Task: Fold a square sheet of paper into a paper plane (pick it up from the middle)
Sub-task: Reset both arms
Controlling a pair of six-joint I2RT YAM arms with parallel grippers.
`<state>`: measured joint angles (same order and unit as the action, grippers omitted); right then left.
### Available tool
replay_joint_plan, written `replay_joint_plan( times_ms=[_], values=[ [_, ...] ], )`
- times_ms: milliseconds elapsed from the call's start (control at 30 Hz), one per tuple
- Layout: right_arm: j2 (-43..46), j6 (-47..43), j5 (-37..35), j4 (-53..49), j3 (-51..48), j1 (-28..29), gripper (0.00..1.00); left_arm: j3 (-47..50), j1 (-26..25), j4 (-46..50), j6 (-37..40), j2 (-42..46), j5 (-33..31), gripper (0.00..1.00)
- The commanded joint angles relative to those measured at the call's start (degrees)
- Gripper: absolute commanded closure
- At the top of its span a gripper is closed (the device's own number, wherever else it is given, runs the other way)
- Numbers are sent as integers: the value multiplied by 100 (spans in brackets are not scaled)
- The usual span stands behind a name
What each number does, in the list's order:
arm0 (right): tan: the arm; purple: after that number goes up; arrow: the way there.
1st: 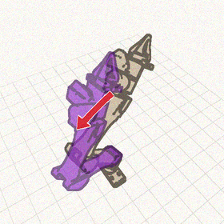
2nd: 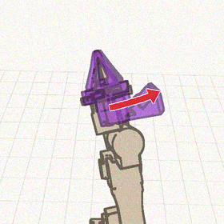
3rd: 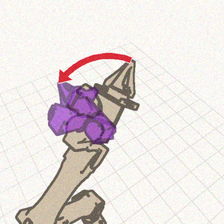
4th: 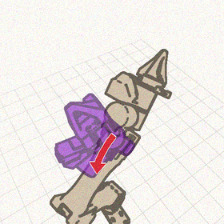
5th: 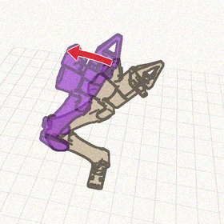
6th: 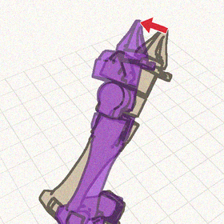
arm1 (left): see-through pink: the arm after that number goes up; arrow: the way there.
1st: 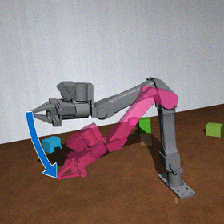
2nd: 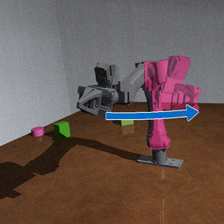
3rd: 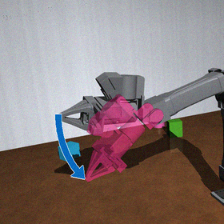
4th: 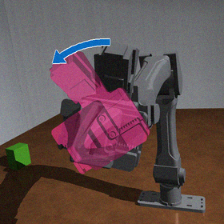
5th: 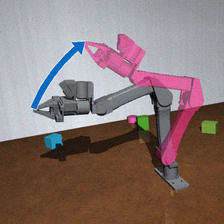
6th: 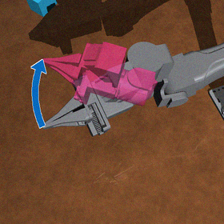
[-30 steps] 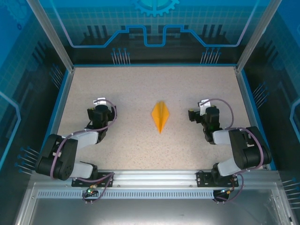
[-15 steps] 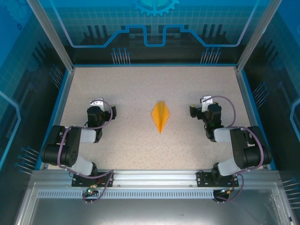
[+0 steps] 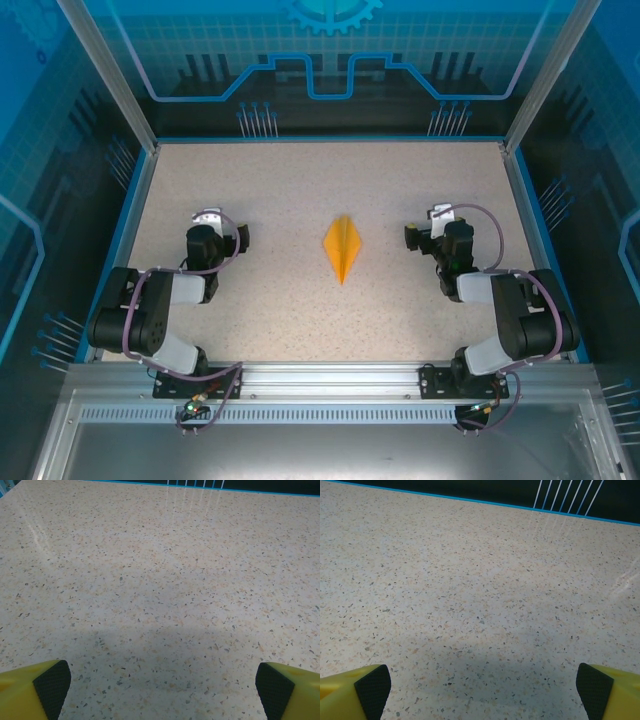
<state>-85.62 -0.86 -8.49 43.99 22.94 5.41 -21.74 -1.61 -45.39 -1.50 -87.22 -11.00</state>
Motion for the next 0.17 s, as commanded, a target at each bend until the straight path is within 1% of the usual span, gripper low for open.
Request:
replay_joint_plan(
  times_ms=[0, 133],
  values=[
    [-51, 74, 125, -7, 135, -107, 1, -116, 64, -144, -23, 34, 122, 2],
    [-51, 71, 137, 4, 126, -106, 1, -114, 64, -143, -20, 30, 125, 2]
  ],
)
